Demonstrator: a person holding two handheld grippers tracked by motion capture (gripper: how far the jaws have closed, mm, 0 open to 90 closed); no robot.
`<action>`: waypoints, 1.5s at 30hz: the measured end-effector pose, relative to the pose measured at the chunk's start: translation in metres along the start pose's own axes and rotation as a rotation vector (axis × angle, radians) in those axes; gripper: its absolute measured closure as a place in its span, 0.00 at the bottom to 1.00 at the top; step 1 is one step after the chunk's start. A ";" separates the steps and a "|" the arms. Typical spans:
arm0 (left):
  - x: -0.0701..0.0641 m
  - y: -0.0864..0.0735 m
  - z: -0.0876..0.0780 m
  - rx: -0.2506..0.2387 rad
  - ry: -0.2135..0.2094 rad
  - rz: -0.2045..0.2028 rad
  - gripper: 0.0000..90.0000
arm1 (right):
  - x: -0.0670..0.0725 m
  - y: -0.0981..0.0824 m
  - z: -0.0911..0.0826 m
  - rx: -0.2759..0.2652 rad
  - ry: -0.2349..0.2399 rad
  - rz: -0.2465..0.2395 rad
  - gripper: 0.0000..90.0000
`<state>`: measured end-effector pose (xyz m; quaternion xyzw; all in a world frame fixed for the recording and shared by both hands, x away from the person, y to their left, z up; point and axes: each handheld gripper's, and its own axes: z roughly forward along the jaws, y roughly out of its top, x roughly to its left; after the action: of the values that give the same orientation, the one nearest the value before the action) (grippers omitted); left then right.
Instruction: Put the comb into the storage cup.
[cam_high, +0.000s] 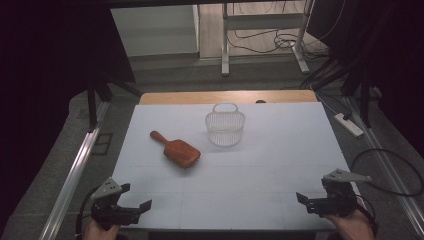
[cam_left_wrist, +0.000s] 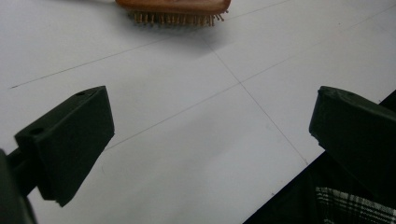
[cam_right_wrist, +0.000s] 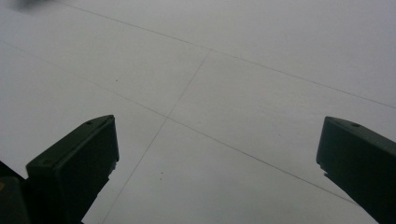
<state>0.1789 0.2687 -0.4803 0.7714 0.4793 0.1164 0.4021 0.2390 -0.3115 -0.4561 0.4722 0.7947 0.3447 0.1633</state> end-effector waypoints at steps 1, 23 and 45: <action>0.000 0.000 0.000 0.001 0.000 -0.001 0.01 | 0.000 0.000 0.000 0.002 0.000 0.000 0.00; 0.002 0.010 0.007 0.017 -0.010 0.020 0.00 | 0.003 0.001 0.002 0.007 0.007 -0.033 0.00; 0.009 0.029 0.029 0.065 -0.081 0.057 0.00 | 0.003 0.002 0.003 0.015 0.011 -0.035 0.00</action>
<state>0.2187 0.2549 -0.4803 0.8015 0.4438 0.0810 0.3926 0.2405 -0.3075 -0.4568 0.4575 0.8063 0.3386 0.1613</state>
